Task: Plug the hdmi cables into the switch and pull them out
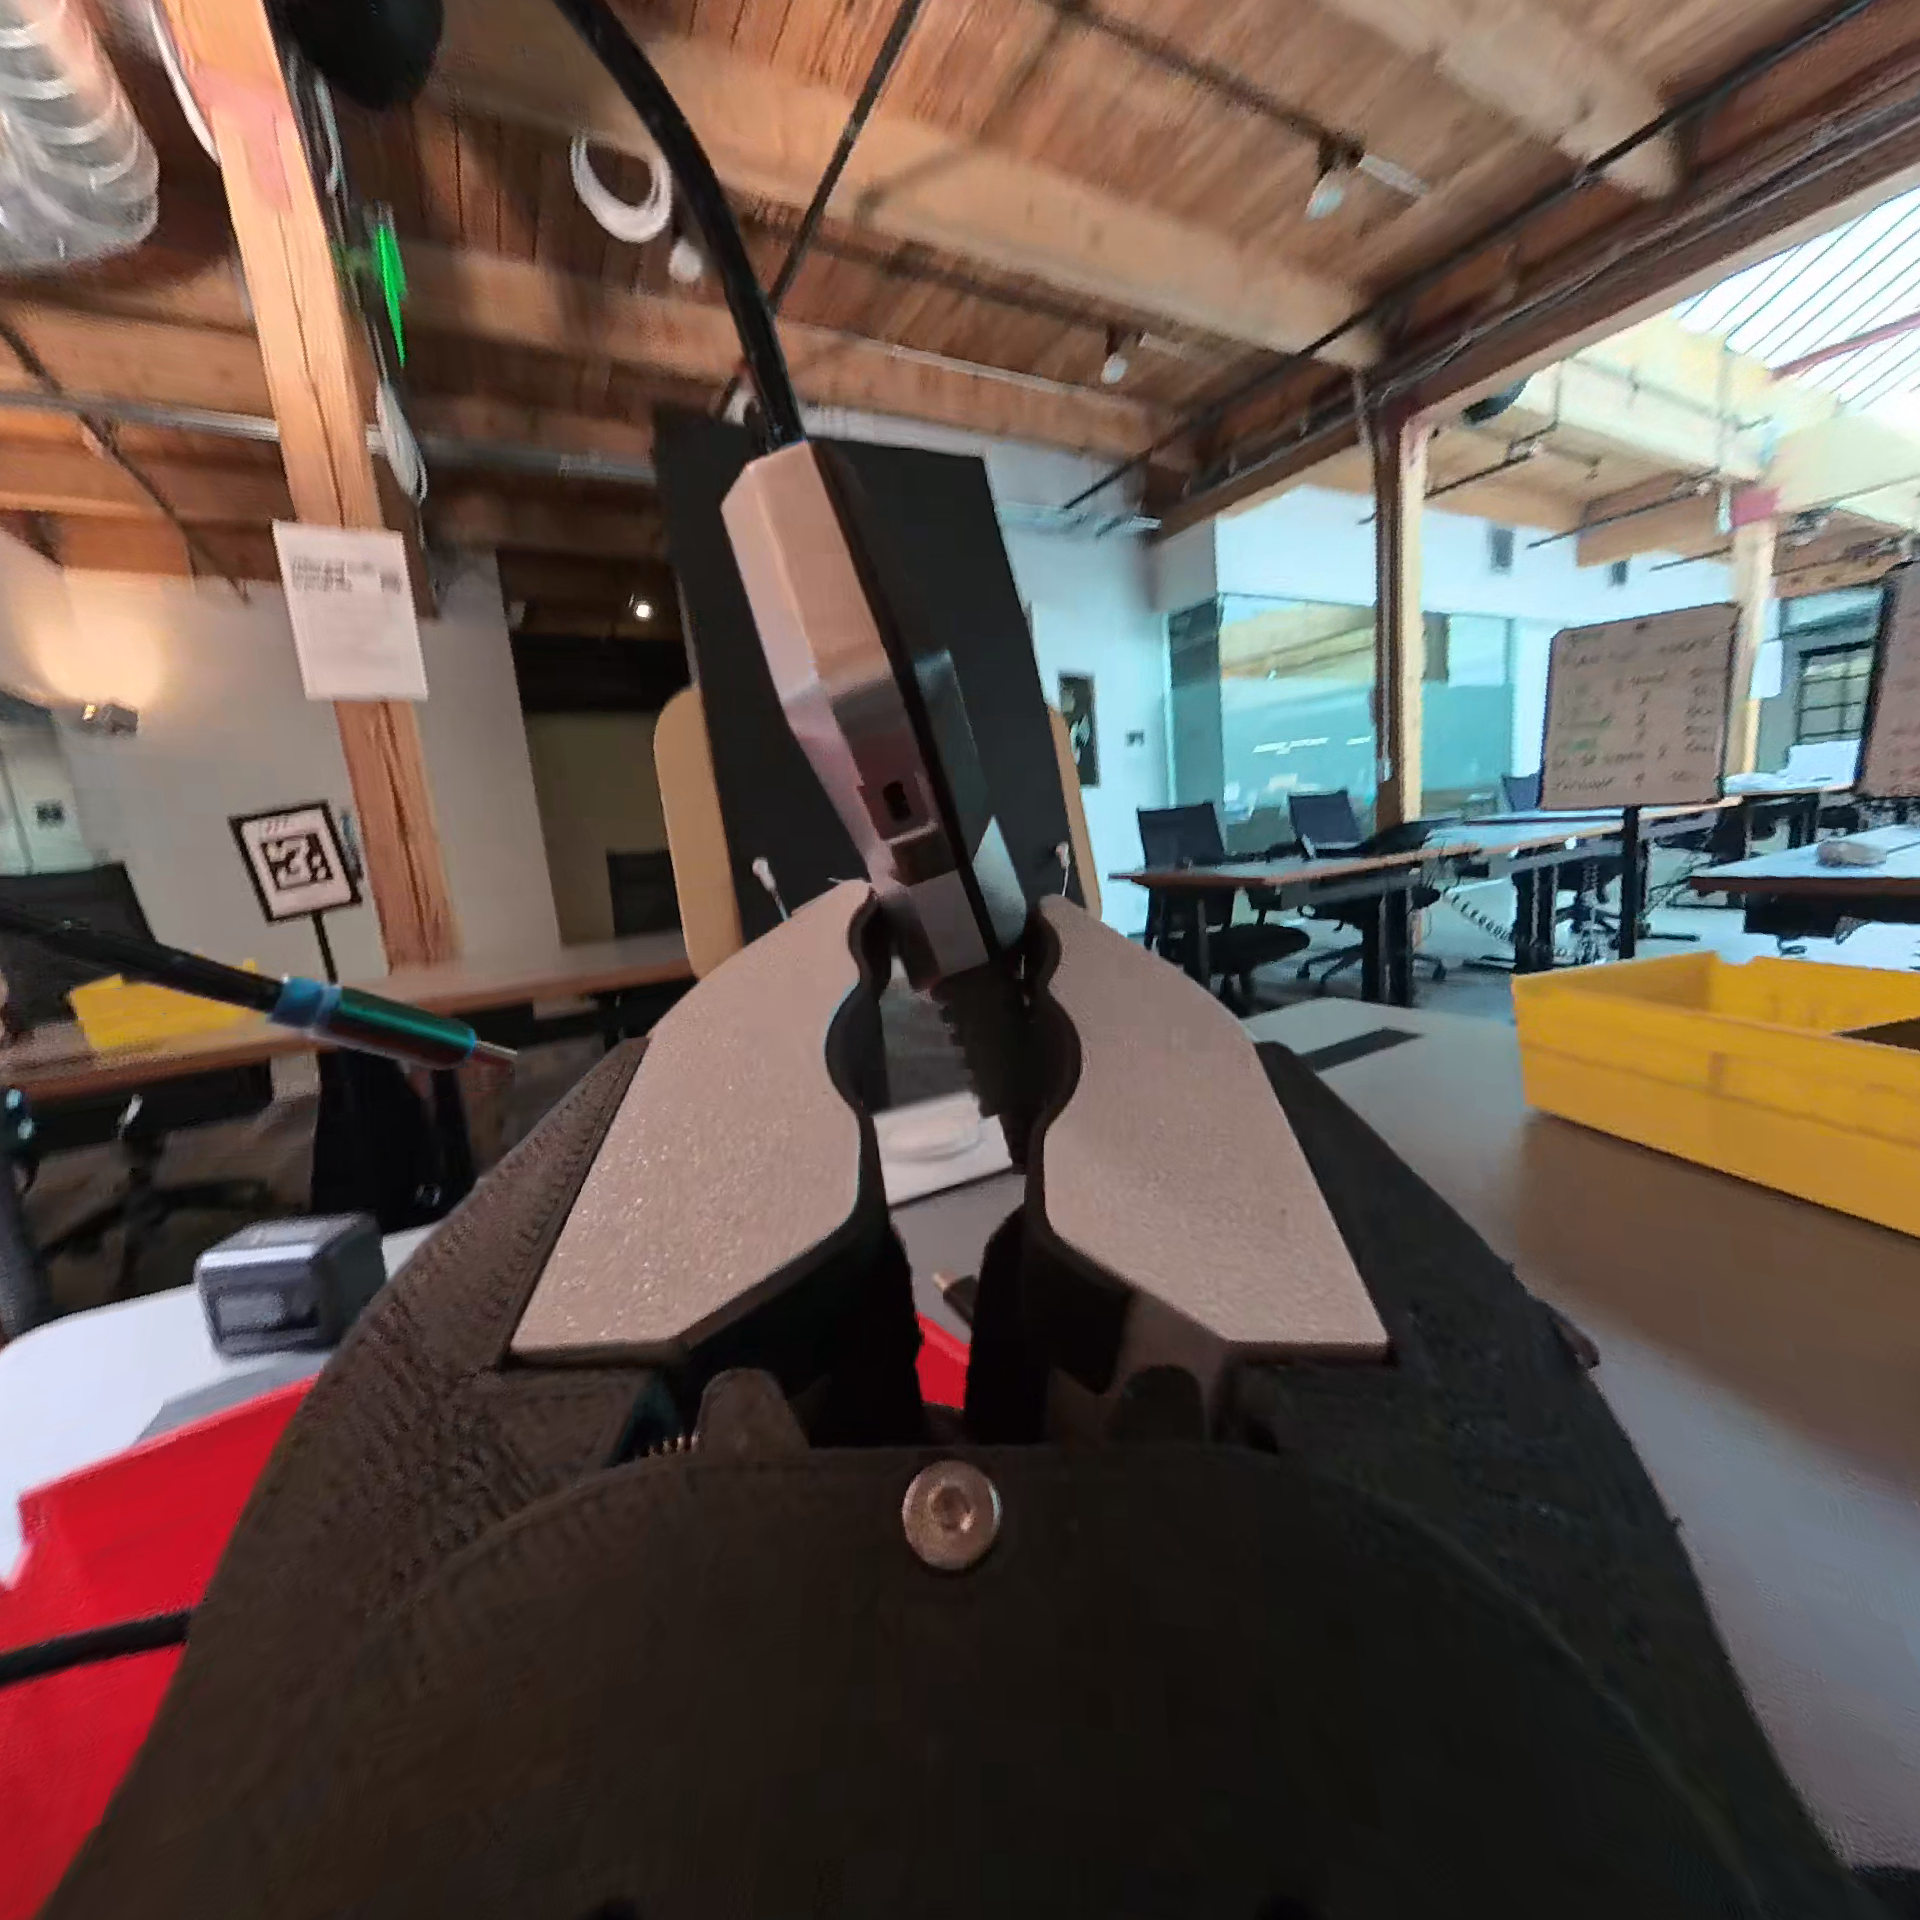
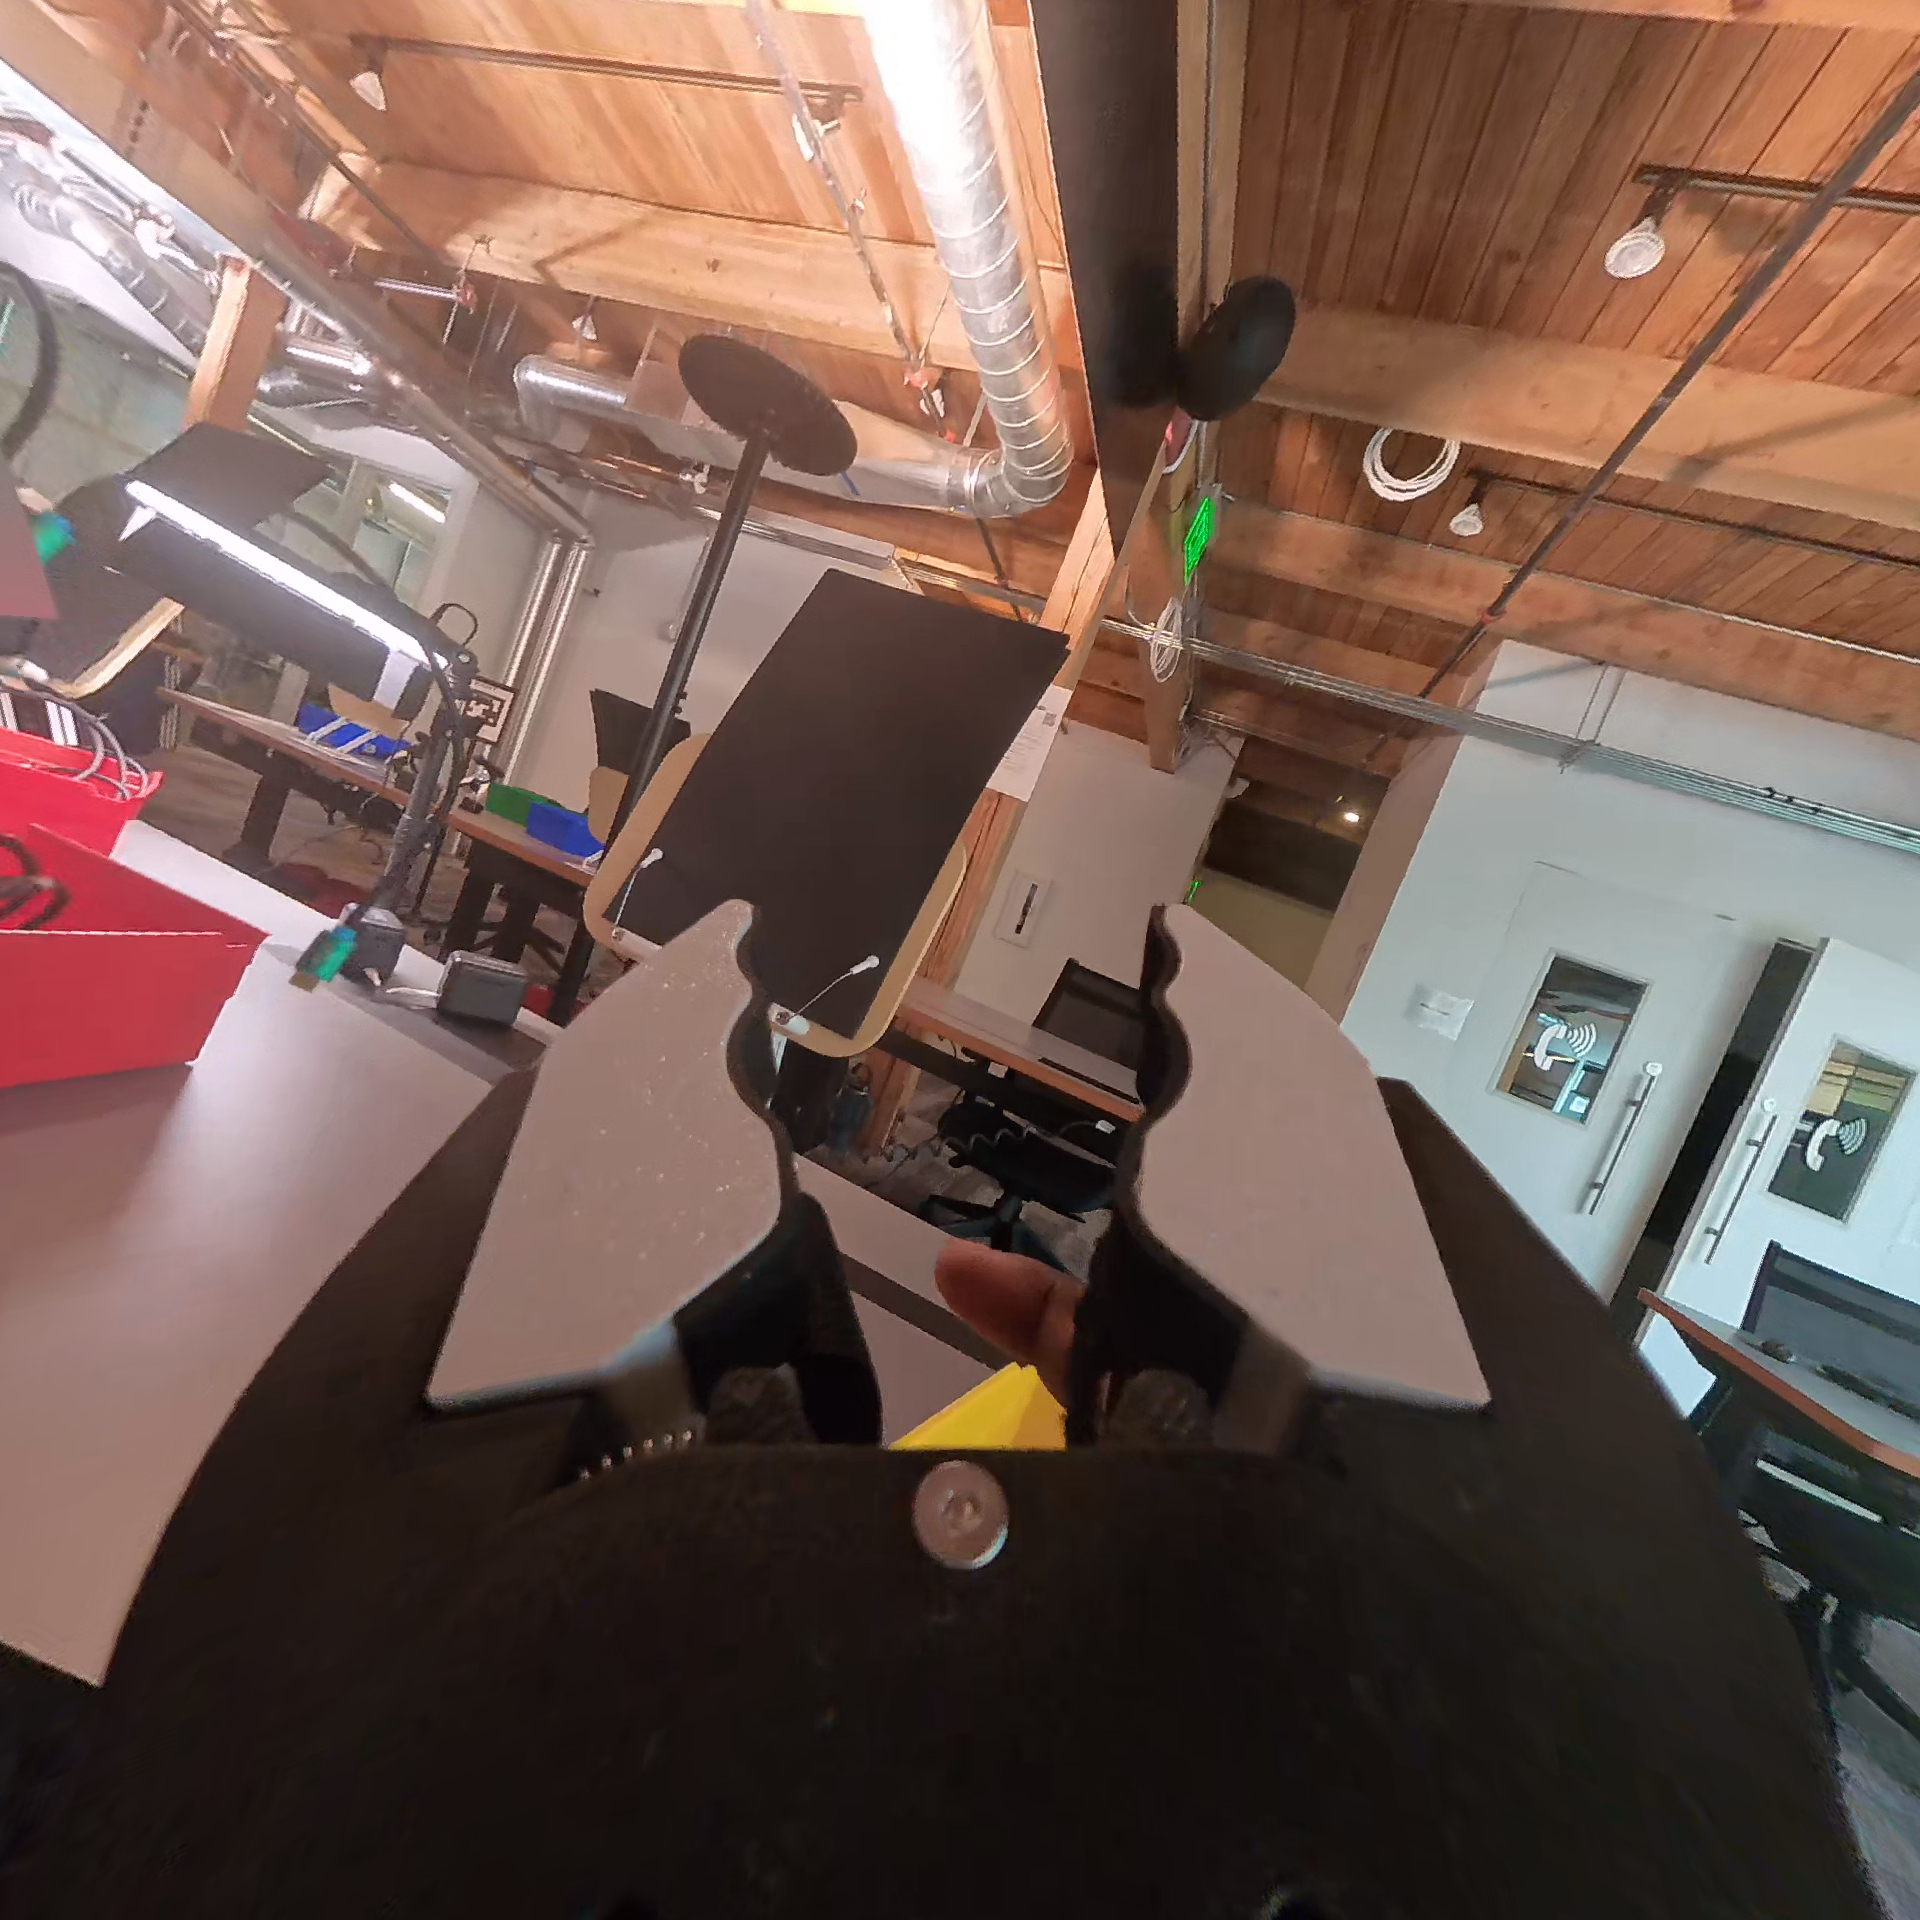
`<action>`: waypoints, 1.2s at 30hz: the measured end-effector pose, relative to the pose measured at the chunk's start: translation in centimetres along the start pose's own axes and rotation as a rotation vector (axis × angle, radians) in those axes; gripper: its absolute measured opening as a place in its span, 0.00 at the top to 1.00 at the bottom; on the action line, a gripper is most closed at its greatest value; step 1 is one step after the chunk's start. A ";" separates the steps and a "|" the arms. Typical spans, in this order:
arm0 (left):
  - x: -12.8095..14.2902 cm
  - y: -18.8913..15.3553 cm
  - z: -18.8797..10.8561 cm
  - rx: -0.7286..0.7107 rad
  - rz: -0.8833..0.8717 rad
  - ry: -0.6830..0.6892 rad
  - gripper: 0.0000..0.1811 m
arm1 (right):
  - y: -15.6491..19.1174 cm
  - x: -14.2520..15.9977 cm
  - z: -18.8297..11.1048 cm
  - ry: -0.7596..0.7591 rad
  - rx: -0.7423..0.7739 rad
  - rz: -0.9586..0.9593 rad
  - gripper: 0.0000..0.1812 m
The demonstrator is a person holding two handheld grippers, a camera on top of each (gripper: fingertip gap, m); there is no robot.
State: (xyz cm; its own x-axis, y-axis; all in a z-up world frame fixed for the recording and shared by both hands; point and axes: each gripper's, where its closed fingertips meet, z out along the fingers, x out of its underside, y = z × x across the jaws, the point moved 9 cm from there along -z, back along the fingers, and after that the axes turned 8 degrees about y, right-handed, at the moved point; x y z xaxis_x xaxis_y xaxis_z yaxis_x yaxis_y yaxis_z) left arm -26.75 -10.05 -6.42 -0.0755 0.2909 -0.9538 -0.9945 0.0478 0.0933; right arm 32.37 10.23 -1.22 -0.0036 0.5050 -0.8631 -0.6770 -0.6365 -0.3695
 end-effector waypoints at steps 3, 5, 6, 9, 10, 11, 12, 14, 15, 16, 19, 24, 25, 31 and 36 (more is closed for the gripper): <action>-1.0 0.1 0.4 0.028 0.014 -0.046 0.87 | 0.1 0.1 -0.1 0.026 0.006 -0.022 0.62; -1.7 0.3 1.0 0.046 0.023 -0.052 0.87 | 0.1 0.0 -0.3 0.042 0.014 -0.045 0.62; -2.1 0.4 1.4 0.054 0.034 -0.046 0.87 | 0.1 0.0 -0.3 0.046 0.017 -0.054 0.62; -3.9 0.4 2.2 0.049 0.104 -0.024 0.87 | 0.1 -0.2 -0.5 0.038 0.023 -0.055 0.62; -4.7 0.3 2.5 0.041 0.125 -0.026 0.86 | 0.1 -0.3 -0.6 0.031 0.021 -0.046 0.62; -5.5 0.3 2.7 0.035 0.134 -0.034 0.87 | 0.1 -0.4 -0.6 0.025 0.019 -0.034 0.62; -6.5 0.2 3.0 0.028 0.142 -0.045 0.87 | 0.2 -0.4 -0.6 0.019 0.017 -0.021 0.62; -8.4 0.2 3.4 0.003 0.176 -0.057 0.87 | 0.2 -0.5 -0.6 0.013 0.005 0.008 0.64; -9.3 0.2 3.6 -0.008 0.198 -0.057 0.87 | 0.3 -0.6 -0.6 0.016 -0.006 0.023 0.65; -10.1 0.0 3.8 -0.012 0.220 -0.056 0.87 | 0.3 -0.6 -0.6 0.028 -0.018 0.046 0.67; -12.0 -1.5 4.3 0.009 0.288 -0.071 0.87 | 0.5 -0.7 -0.4 0.107 -0.046 0.131 0.74; -14.0 -5.6 5.5 0.029 0.401 -0.132 0.86 | 2.0 -1.2 0.8 0.188 -0.169 0.225 0.78; -14.4 -6.4 5.9 0.039 0.414 -0.140 0.86 | 2.5 -1.3 1.1 0.195 -0.190 0.222 0.78; -16.5 -10.4 8.5 0.127 0.433 -0.148 0.87 | 5.2 -2.0 2.5 0.243 -0.228 0.135 0.78; -15.1 -13.9 9.3 0.208 0.367 -0.140 0.87 | 7.7 -3.5 3.3 0.117 -0.363 0.215 0.79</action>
State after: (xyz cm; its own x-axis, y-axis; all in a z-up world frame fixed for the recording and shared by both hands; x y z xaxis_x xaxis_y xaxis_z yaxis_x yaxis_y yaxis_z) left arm -11.13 -6.19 9.32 -0.3962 0.4499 -0.8004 -0.8668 0.1040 0.4876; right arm 24.77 5.48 0.04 -0.0187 0.2829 -0.9590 -0.3669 -0.8942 -0.2566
